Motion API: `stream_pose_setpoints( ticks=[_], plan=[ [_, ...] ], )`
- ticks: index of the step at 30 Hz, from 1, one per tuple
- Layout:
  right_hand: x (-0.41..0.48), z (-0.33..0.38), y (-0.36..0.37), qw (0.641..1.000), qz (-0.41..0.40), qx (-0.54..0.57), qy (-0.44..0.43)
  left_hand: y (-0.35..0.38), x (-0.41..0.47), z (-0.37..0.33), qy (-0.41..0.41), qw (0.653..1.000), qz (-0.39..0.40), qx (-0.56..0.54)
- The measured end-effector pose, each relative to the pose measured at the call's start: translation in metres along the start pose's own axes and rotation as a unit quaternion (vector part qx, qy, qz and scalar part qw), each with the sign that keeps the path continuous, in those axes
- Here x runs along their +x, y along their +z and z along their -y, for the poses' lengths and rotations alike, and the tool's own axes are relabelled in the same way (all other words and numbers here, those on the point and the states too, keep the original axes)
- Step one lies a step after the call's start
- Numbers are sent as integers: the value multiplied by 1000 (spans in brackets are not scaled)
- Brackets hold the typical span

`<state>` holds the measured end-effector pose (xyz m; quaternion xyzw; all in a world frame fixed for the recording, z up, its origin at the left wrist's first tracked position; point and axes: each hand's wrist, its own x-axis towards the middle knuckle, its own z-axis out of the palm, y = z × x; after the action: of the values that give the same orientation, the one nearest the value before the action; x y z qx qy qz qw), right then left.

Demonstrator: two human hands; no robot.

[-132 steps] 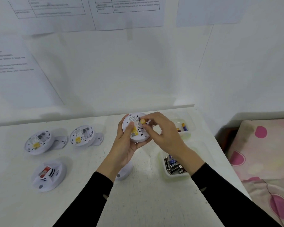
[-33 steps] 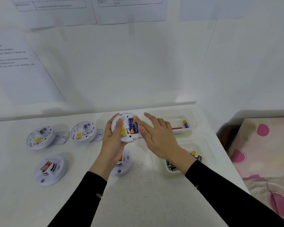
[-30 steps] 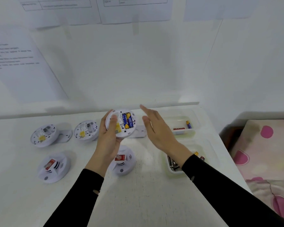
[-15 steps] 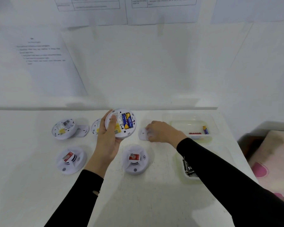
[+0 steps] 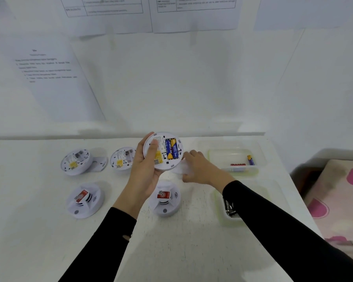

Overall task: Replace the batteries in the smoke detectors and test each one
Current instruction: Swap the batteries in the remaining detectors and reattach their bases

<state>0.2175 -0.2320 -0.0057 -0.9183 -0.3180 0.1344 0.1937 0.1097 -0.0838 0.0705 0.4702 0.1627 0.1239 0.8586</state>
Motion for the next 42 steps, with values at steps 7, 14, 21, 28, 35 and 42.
stream_pose_setpoints(
  ticks=[7,14,21,28,35,42],
  plan=[
    [-36,13,-57,917,-274,290,-7,8,-3,1,-10,999,38,22],
    [-75,46,-92,924,-224,272,-149,13,-7,0,-123,988,58,-78],
    [-79,43,-91,955,-112,198,-192,13,-9,1,-140,985,76,-69],
    [-77,41,-95,959,-97,185,-192,16,-11,0,-135,985,91,-50],
    [-76,35,-93,962,-129,142,-193,16,-15,0,-124,985,114,-41],
    [-76,33,-92,959,-137,148,-198,14,-13,2,-147,980,102,-90]
  ],
)
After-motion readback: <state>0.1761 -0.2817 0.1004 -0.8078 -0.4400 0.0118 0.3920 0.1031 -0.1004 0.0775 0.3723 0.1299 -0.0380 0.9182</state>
